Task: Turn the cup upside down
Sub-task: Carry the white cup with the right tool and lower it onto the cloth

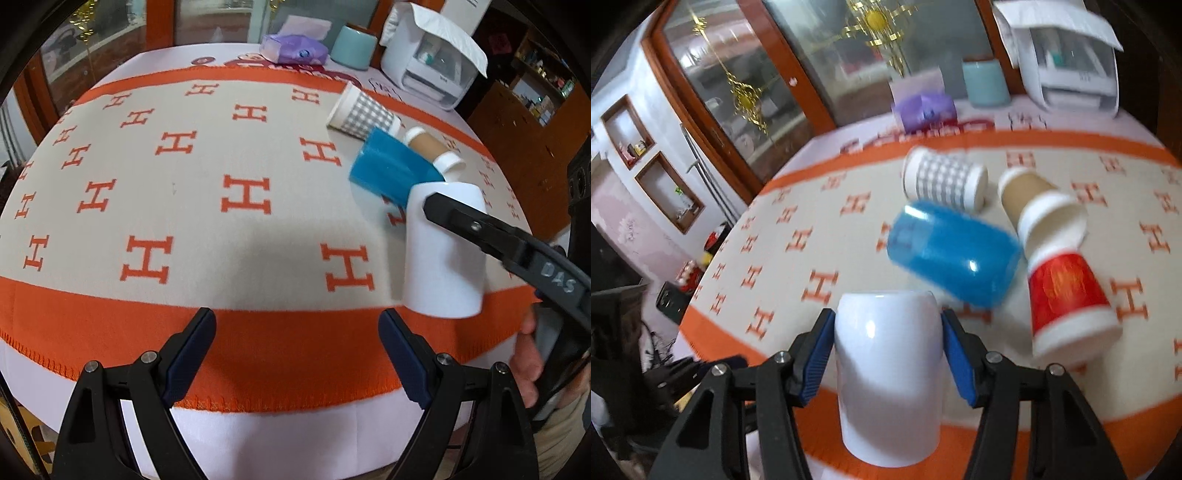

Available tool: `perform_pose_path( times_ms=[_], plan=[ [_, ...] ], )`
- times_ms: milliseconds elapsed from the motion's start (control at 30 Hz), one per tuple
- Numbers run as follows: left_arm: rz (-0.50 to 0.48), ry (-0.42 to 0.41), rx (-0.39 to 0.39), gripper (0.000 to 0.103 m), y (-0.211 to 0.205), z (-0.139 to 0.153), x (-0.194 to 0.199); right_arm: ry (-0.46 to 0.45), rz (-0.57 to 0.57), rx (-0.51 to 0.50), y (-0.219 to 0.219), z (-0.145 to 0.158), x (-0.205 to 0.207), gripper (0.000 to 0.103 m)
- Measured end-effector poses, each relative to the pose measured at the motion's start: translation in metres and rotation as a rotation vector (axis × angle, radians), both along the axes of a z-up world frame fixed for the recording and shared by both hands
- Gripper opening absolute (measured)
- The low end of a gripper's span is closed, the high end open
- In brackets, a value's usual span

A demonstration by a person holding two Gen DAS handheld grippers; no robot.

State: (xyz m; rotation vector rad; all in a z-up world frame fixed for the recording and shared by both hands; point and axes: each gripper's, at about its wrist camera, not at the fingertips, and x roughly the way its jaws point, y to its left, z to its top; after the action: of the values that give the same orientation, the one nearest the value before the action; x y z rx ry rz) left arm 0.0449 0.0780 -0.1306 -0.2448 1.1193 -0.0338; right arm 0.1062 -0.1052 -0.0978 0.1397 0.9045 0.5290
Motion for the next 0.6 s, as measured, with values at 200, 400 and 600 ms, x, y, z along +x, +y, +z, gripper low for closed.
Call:
perform_pose_path(
  times_ms=[200, 400, 600],
  plan=[
    [0.093, -0.050, 0.004, 0.088, 0.019, 0.005, 0.001, -0.099, 0.022, 0.002, 0.017, -0.012, -0.008, 0.057],
    [0.106, -0.042, -0.006, 0.088, 0.026, -0.001, 0.000, -0.185, 0.105, -0.042, 0.017, -0.008, -0.043, 0.057],
    [0.098, -0.043, -0.014, 0.088, 0.023, -0.003, -0.002, -0.216, 0.161, -0.098, 0.014, -0.007, -0.070, 0.057]
  ],
)
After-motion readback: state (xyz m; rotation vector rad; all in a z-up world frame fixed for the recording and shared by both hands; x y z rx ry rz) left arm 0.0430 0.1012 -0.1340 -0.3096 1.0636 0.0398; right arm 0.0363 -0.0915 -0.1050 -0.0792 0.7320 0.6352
